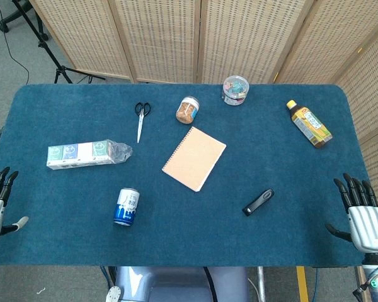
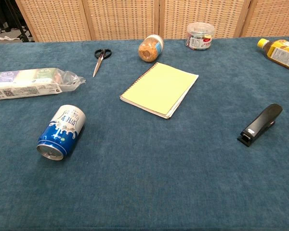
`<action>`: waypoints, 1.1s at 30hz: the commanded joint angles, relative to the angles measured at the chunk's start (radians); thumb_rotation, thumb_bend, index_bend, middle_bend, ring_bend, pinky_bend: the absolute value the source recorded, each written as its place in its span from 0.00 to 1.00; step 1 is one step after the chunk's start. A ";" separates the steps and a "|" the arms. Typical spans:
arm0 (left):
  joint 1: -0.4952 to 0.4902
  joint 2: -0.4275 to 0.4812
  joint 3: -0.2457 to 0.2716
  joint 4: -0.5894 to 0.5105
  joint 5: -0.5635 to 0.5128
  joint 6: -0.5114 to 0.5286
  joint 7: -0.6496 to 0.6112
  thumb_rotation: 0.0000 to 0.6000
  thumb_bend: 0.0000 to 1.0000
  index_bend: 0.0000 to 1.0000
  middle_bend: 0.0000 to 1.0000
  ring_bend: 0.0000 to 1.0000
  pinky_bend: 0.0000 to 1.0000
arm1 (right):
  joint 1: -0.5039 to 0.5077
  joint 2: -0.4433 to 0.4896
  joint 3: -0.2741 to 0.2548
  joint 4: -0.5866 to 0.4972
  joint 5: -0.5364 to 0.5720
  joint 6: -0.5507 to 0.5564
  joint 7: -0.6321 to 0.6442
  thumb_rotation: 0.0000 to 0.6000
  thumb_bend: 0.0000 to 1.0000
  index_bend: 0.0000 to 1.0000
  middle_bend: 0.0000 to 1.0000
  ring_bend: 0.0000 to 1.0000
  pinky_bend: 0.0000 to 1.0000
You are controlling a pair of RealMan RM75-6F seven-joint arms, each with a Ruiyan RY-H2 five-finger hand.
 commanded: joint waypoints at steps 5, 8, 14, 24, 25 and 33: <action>0.001 0.004 0.000 -0.005 -0.002 -0.001 -0.002 1.00 0.00 0.00 0.00 0.00 0.00 | 0.009 -0.002 -0.014 0.006 -0.033 -0.009 0.006 1.00 0.00 0.00 0.00 0.00 0.00; 0.003 0.011 -0.005 -0.004 -0.007 0.003 -0.023 1.00 0.00 0.00 0.00 0.00 0.00 | 0.068 -0.013 -0.053 0.073 -0.189 -0.033 0.088 1.00 0.00 0.00 0.00 0.00 0.00; -0.007 0.013 -0.018 -0.003 -0.040 -0.022 -0.021 1.00 0.00 0.00 0.00 0.00 0.00 | 0.223 -0.051 -0.106 0.185 -0.384 -0.148 0.206 1.00 0.00 0.00 0.00 0.00 0.00; -0.018 0.007 -0.033 -0.012 -0.094 -0.054 0.015 1.00 0.00 0.00 0.00 0.00 0.00 | 0.400 -0.130 -0.087 0.239 -0.435 -0.346 0.122 1.00 0.05 0.00 0.00 0.00 0.00; -0.021 0.006 -0.035 -0.012 -0.099 -0.058 0.017 1.00 0.00 0.00 0.00 0.00 0.00 | 0.409 -0.138 -0.083 0.242 -0.428 -0.364 0.106 1.00 0.05 0.00 0.00 0.00 0.00; -0.040 0.008 -0.050 -0.008 -0.160 -0.113 0.024 1.00 0.00 0.00 0.00 0.00 0.00 | 0.475 -0.237 -0.059 0.369 -0.372 -0.483 -0.045 1.00 0.10 0.03 0.00 0.00 0.00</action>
